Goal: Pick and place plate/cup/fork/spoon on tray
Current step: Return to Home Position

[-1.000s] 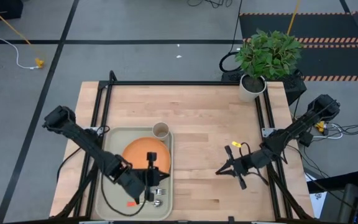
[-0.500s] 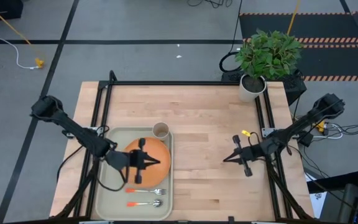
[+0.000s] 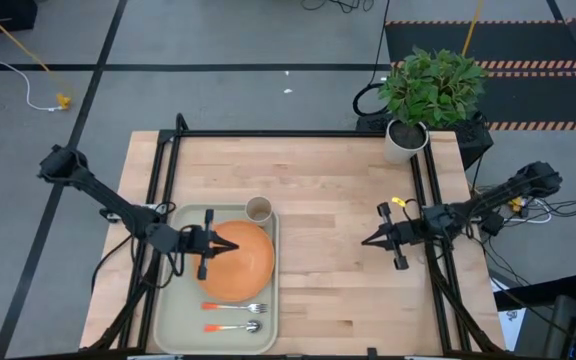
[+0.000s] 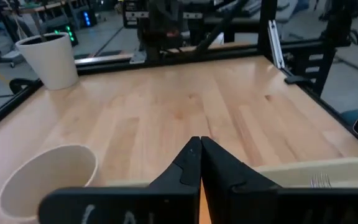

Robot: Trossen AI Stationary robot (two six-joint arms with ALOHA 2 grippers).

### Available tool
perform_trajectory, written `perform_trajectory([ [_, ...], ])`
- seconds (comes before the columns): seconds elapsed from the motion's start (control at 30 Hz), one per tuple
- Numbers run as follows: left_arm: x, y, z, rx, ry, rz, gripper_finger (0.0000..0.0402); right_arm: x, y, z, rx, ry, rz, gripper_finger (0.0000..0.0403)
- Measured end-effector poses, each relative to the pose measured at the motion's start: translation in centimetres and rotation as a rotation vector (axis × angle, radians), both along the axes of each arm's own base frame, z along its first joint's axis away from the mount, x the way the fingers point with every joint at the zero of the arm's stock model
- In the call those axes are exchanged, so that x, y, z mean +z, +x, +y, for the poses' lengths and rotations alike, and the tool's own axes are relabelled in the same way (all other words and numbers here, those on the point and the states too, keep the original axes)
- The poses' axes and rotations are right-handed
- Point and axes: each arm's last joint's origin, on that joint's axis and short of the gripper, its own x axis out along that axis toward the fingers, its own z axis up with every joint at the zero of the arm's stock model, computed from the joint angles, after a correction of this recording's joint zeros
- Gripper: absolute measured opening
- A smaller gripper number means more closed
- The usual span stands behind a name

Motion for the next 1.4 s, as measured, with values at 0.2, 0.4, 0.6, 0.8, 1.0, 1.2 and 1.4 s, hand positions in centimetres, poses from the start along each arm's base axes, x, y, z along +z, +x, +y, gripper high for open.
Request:
perform_trajectory([
  [0.2,-1.3,-1.7,1.1,0.002,-0.053,-0.060,0.0012,0.1,0.2,-1.4,-0.020,-0.008,-0.008,0.0000],
  [0.4,-1.7,-2.3,1.5,0.000,-0.052,-0.076,0.0004,0.2,0.3,-2.8,-0.090,0.000,-0.009,0.0000],
  [0.6,-1.5,-2.5,1.6,-0.009,-0.006,-0.096,0.0011,0.0,0.1,-3.4,-0.128,-0.014,0.016,0.0000],
  [0.8,-1.5,-2.4,1.9,0.004,0.040,-0.095,0.0009,0.0,-0.3,-3.6,-0.145,-0.008,0.024,0.0000],
  [1.0,-1.5,-2.0,2.6,-0.010,0.051,-0.091,0.0004,0.1,-0.5,-3.7,-0.150,0.002,0.015,0.0000],
  [1.2,-1.5,-1.6,3.3,-0.031,0.040,-0.087,0.0012,0.0,-0.8,-3.7,-0.150,0.000,0.024,0.0000],
  [1.4,-1.5,-1.4,3.7,-0.045,0.037,-0.085,0.0006,-0.2,-1.0,-3.7,-0.151,0.009,0.049,0.0000],
])
